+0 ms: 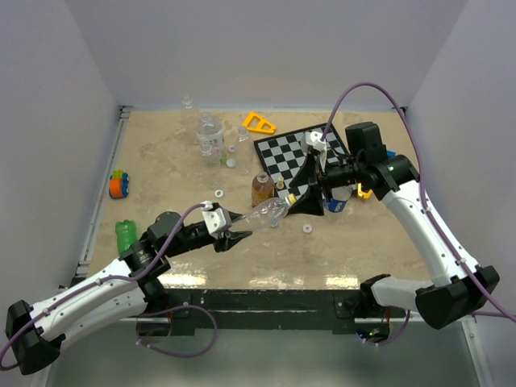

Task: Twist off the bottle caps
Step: Pick up the plastic bottle from the corner of the board, then unscrew the bottle cap from the plastic bottle.

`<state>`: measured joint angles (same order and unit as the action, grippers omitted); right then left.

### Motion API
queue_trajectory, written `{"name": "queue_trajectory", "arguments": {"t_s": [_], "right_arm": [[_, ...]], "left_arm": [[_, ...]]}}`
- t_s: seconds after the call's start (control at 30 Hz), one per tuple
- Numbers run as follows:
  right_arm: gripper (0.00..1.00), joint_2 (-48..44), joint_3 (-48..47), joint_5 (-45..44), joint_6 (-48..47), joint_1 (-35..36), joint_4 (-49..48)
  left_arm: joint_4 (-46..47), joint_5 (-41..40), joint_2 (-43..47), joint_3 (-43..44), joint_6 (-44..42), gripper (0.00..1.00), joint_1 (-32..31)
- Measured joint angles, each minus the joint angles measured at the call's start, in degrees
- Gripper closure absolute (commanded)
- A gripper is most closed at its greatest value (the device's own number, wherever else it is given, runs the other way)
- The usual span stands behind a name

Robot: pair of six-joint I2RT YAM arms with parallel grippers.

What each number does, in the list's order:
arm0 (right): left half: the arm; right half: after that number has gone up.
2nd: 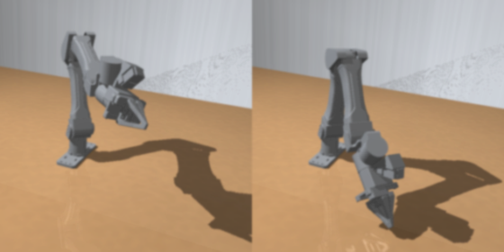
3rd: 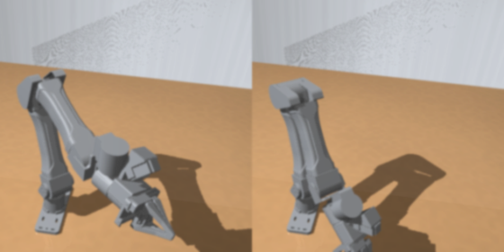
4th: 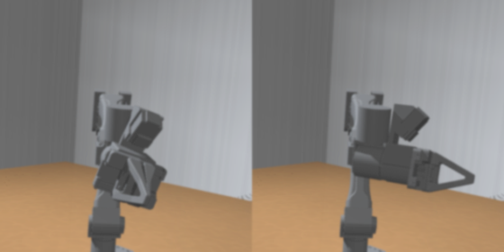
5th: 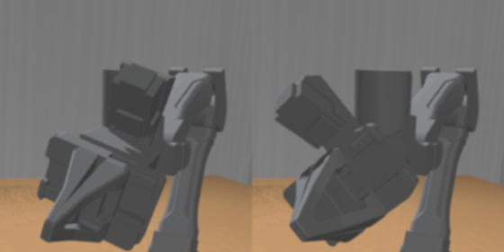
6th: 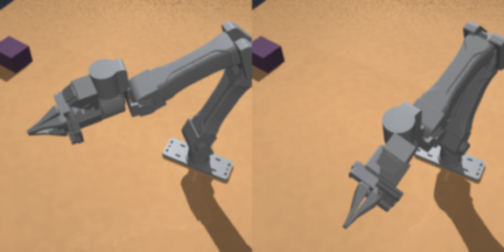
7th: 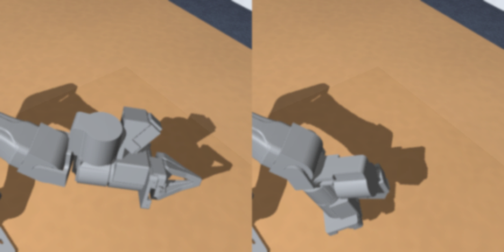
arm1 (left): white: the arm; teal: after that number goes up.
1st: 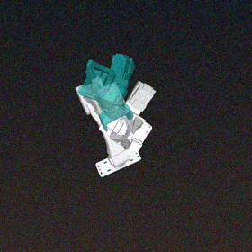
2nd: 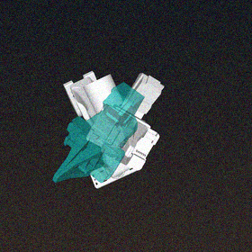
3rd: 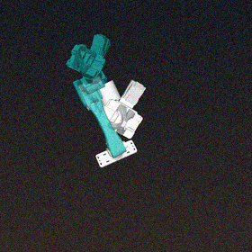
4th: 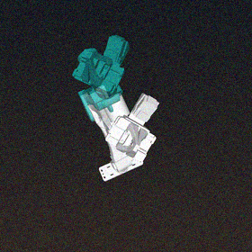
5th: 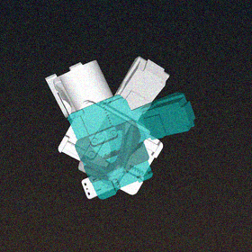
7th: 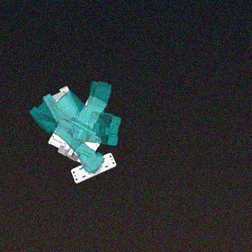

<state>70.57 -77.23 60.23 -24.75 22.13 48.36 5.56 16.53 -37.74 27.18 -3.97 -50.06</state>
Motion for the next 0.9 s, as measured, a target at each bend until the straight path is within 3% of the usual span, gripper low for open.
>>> {"name": "queue_trajectory", "arguments": {"t_s": [0.23,0.3,0.43,0.77,0.83,0.9], "right_arm": [[0.26,0.0,0.0,0.0,-0.2,-0.1,2.4],[0.37,-0.1,-0.5,0.0,-0.5,-0.1,3.0],[0.48,0.1,-1.2,0.0,-1.6,-0.1,4.0],[0.93,4.5,-2.6,2.2,-7.9,0.0,8.7],[1.0,5.0,-3.3,2.4,-9.8,0.0,10.0],[1.0,5.0,-3.5,2.3,-11.8,0.5,10.9]], "left_arm": [[-0.2,-0.7,1.7,-0.9,-1.7,1.0,0.0],[-0.3,-0.7,1.9,-0.9,-2.2,1.0,0.0],[-0.3,-0.7,2.1,-0.9,-2.9,1.0,0.0],[-0.7,-0.8,2.3,-1.6,-3.5,1.0,0.0],[-0.7,-0.7,2.3,-1.6,-4.2,1.0,0.0],[-0.7,-0.7,2.3,-1.6,-5.3,1.0,0.0]]}}
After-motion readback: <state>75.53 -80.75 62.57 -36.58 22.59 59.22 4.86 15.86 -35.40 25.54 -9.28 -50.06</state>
